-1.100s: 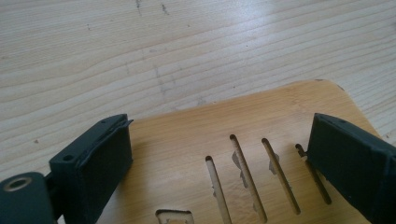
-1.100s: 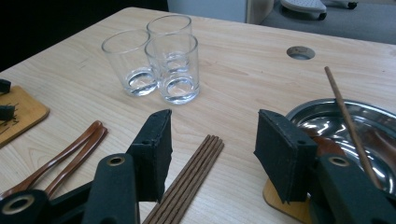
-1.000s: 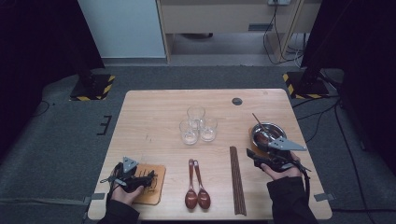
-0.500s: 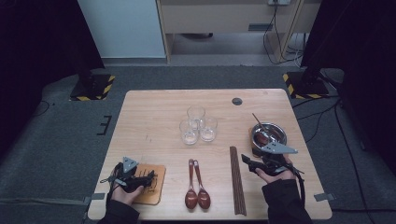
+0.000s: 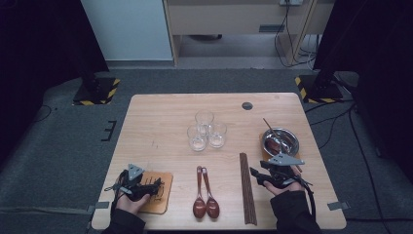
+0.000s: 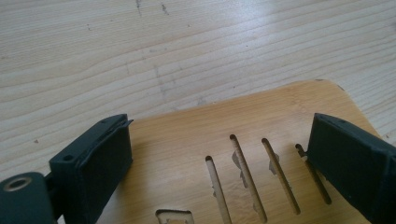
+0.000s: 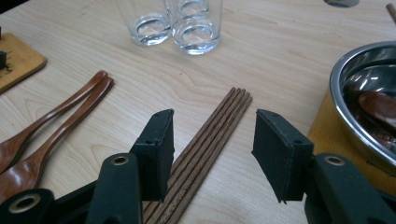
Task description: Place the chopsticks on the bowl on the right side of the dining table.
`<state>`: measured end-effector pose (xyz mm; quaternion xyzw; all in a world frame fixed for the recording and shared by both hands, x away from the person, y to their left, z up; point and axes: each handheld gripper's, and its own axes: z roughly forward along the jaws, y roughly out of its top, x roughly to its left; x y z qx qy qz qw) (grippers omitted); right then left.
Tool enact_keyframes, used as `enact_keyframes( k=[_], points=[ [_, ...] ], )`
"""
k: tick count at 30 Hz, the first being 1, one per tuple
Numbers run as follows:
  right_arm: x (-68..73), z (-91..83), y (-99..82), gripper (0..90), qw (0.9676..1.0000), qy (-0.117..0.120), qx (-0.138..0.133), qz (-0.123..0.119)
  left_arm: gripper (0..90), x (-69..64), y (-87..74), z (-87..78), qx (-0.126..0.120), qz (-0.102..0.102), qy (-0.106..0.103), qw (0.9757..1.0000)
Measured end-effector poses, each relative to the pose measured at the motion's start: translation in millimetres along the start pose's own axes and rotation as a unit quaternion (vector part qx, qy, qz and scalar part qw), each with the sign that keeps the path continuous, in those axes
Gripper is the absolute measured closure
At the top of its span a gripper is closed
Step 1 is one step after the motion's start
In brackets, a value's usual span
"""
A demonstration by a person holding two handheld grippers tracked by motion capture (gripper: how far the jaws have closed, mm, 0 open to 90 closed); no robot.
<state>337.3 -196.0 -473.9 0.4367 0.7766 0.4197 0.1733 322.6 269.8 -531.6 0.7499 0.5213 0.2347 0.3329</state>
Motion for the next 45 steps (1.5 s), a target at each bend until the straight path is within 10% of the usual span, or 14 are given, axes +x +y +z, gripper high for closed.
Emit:
enact_keyframes(
  k=[45],
  points=[
    [4.1, 30.9, -28.6, 59.8, 0.9958, 0.002, 0.092, -0.009, 5.6, 0.0, 0.0, 0.0, 0.000, 0.000, 0.000, 1.0000]
  ],
)
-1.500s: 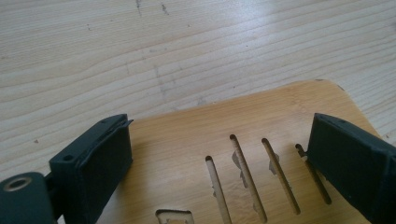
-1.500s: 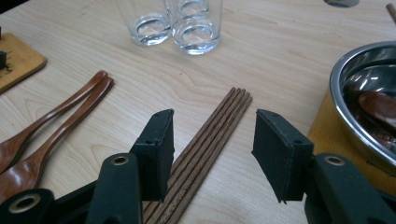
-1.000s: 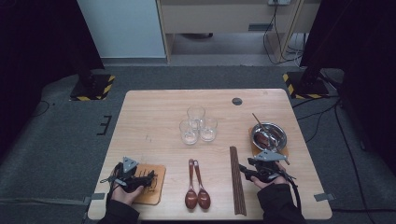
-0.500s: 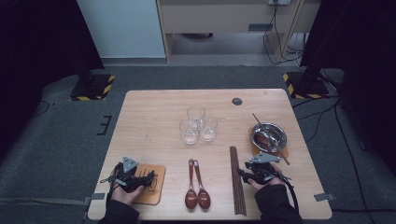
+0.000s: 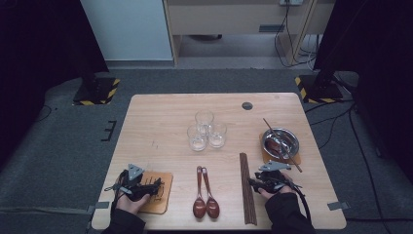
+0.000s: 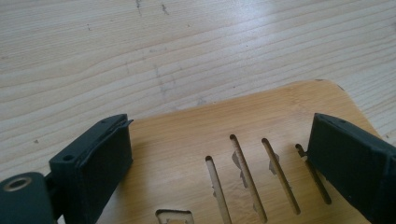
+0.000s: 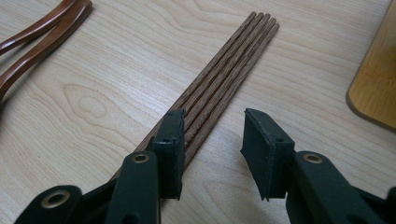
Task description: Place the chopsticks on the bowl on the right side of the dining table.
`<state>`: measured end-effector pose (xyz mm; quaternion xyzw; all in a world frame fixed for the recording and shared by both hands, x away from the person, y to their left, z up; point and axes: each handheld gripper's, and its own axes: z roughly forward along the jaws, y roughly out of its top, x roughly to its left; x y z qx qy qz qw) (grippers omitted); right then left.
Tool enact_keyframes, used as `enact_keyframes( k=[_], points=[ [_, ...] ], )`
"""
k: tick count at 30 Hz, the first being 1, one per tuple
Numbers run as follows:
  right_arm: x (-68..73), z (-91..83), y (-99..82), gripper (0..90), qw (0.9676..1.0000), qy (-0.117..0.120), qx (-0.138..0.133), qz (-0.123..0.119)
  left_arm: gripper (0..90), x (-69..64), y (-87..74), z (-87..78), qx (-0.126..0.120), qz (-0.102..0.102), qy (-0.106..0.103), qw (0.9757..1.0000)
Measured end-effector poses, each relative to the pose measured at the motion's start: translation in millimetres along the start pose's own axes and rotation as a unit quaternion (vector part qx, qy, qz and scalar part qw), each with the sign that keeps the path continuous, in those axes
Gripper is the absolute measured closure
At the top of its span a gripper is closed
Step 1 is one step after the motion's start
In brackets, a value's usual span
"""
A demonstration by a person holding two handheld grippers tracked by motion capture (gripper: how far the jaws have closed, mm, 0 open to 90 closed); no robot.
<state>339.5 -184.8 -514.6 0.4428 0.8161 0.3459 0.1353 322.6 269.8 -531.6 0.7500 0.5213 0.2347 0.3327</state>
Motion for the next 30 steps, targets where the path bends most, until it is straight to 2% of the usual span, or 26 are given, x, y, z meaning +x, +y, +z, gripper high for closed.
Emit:
enact_keyframes(
  k=[17, 22, 30],
  points=[
    [0.7, 4.8, -3.0, 64.5, 0.9998, 0.003, 0.017, -0.003, 5.6, 0.0, 0.0, 0.0, 0.000, 0.000, 0.000, 1.0000],
    [-4.1, 2.6, -3.7, 70.2, 0.9997, -0.005, 0.023, -0.008, 5.5, 0.0, 0.0, 0.0, 0.000, 0.000, 0.000, 1.0000],
    [-7.2, 1.1, -4.5, 74.6, 0.9995, -0.009, 0.030, 0.000, 5.6, 0.0, 0.0, 0.0, 0.000, 0.000, 0.000, 1.0000]
  ],
)
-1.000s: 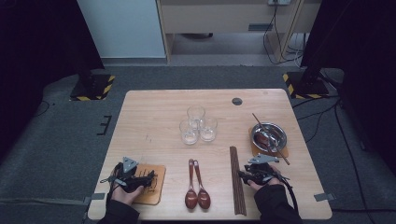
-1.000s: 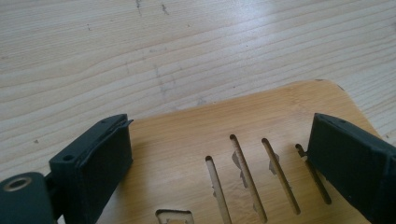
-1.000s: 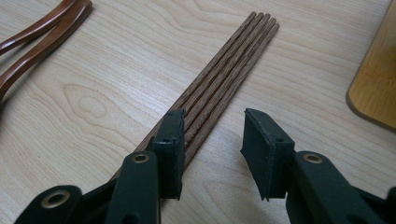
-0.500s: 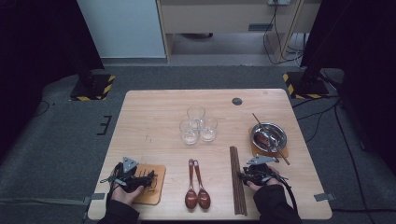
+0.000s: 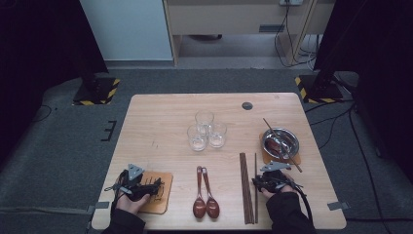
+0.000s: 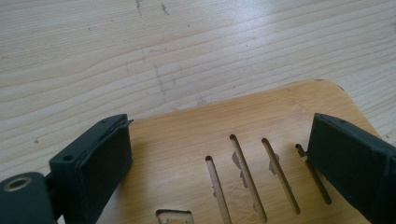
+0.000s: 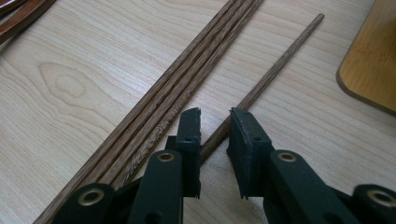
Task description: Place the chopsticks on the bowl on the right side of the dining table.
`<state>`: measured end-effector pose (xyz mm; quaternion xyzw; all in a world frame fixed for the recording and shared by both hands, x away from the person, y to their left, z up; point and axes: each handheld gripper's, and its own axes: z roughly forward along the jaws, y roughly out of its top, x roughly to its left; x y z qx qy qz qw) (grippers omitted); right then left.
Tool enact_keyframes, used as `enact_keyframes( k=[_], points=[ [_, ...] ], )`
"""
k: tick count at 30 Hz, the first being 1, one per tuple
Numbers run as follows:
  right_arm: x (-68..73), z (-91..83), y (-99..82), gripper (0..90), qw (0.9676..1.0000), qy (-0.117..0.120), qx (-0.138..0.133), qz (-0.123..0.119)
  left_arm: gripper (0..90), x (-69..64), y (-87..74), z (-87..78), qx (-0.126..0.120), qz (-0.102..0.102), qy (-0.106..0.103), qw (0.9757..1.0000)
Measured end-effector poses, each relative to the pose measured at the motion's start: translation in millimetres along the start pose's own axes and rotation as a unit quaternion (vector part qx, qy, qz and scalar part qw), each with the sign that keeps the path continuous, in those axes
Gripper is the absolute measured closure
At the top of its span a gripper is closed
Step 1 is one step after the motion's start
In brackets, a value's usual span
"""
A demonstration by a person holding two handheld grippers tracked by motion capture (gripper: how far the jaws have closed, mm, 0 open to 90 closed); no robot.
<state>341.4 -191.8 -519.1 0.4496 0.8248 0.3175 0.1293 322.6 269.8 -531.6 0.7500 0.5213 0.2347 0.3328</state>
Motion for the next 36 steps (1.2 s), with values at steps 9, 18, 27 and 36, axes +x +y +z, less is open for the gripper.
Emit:
enact_keyframes(
  k=[9, 18, 27, 36],
  points=[
    [-5.5, -2.9, -1.0, 79.2, 1.0000, -0.008, 0.003, 0.003, 5.6, 0.0, 0.0, 0.0, 0.000, 0.000, 0.000, 1.0000],
    [-8.8, -5.7, -1.7, 81.3, 0.9997, -0.020, 0.012, 0.011, 5.6, 0.0, 0.0, 0.0, 0.000, 0.000, 0.000, 1.0000],
    [-12.9, -8.1, -2.6, 82.7, 0.9990, -0.035, 0.017, 0.020, 5.6, 0.0, 0.0, 0.0, 0.000, 0.000, 0.000, 1.0000],
    [-17.2, -9.4, -3.5, 84.8, 0.9988, -0.039, 0.017, 0.024, 5.5, 0.0, 0.0, 0.0, 0.000, 0.000, 0.000, 1.0000]
  ],
)
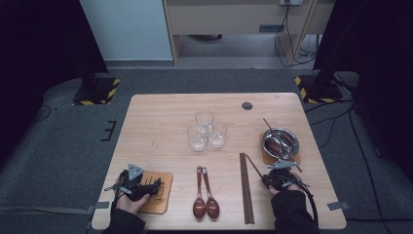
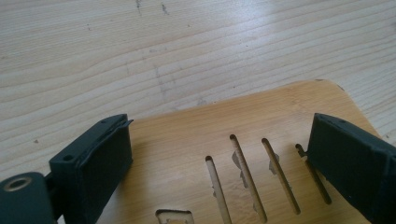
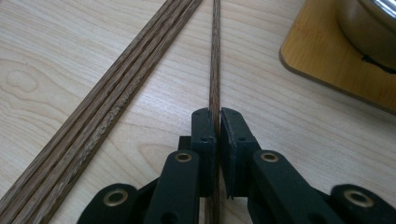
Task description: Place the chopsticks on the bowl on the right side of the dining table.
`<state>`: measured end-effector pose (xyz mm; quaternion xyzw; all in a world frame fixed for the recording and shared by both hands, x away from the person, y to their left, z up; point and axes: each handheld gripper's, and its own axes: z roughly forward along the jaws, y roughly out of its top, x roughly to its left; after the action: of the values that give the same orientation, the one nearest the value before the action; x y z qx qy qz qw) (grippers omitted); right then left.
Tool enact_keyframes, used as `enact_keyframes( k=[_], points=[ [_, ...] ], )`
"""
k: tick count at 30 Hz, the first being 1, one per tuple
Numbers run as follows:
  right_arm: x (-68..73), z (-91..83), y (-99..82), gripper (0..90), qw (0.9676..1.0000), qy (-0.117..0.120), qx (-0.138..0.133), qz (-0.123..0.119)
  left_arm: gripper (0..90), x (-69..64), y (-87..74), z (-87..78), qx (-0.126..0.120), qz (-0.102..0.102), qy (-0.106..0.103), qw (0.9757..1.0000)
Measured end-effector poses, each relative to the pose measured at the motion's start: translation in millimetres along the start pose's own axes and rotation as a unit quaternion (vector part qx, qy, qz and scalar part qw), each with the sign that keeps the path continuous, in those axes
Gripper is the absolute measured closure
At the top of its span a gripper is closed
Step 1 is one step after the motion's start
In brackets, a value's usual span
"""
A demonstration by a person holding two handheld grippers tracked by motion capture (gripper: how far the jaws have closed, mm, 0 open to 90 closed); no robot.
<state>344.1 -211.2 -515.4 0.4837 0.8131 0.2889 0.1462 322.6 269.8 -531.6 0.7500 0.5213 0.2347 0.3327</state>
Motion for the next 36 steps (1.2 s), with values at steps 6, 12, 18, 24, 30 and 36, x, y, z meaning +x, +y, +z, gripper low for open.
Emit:
enact_keyframes(
  k=[6, 12, 18, 24, 30, 36],
  points=[
    [-2.9, 1.3, 0.1, 84.9, 0.9999, -0.008, -0.008, 0.005, 5.6, 0.0, 0.0, 0.0, 0.000, 0.000, 0.000, 1.0000],
    [-4.6, 5.0, 0.6, 84.9, 0.9997, -0.007, -0.024, 0.003, 5.6, 0.0, 0.0, 0.0, 0.000, 0.000, 0.000, 1.0000],
    [-5.9, 3.6, -0.7, 79.7, 0.9992, -0.003, -0.039, 0.002, 5.5, 0.0, 0.0, 0.0, 0.000, 0.000, 0.000, 1.0000],
    [-9.1, -4.3, -5.9, 78.6, 0.9985, 0.001, -0.054, 0.012, 5.5, 0.0, 0.0, 0.0, 0.000, 0.000, 0.000, 1.0000],
    [-11.2, -8.6, -15.1, 78.5, 0.9980, 0.010, -0.059, 0.021, 5.5, 0.0, 0.0, 0.0, 0.000, 0.000, 0.000, 1.0000],
    [-10.2, -10.7, -20.4, 79.2, 0.9982, 0.014, -0.056, 0.017, 5.6, -0.1, -0.1, 0.0, 0.000, 0.000, 0.000, 1.0000]
  ],
)
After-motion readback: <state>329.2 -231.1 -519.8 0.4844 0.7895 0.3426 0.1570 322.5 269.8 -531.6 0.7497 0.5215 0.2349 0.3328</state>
